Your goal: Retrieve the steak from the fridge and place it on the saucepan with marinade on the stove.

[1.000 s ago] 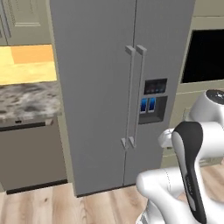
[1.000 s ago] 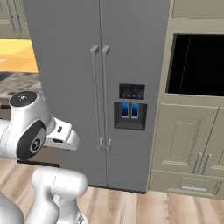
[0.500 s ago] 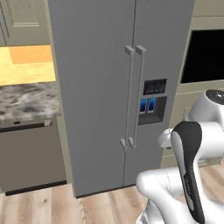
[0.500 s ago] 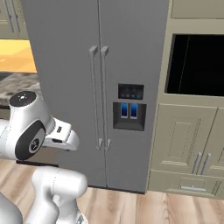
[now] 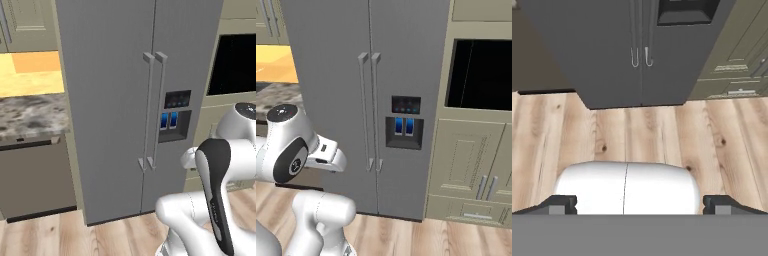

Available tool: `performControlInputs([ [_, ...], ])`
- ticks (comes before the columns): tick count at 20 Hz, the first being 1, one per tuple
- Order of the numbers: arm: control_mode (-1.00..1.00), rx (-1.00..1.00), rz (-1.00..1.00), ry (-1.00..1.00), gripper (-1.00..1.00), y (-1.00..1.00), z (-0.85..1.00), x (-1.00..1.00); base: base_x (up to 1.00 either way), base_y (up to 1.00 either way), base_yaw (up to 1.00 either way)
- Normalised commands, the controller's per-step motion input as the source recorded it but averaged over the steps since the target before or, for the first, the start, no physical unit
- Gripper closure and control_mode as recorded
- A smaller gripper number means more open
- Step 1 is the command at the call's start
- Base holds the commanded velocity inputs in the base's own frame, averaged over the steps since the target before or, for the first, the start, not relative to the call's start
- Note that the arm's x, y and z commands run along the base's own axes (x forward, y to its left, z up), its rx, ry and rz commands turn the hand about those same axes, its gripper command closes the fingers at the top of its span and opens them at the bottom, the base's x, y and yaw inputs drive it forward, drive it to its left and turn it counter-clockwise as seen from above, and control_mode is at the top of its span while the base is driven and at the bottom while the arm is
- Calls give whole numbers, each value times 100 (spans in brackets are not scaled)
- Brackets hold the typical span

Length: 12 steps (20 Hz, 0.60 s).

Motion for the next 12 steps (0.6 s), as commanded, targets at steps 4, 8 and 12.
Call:
performControlInputs([
  [4, -100, 0, 4, -5, -100, 0, 0, 22, 0, 0, 0],
  [8, -100, 1, 7, -30, -100, 0, 2, 47, 0, 0, 0],
  [12, -100, 0, 5, -21, -100, 0, 27, 43, 0, 0, 0],
])
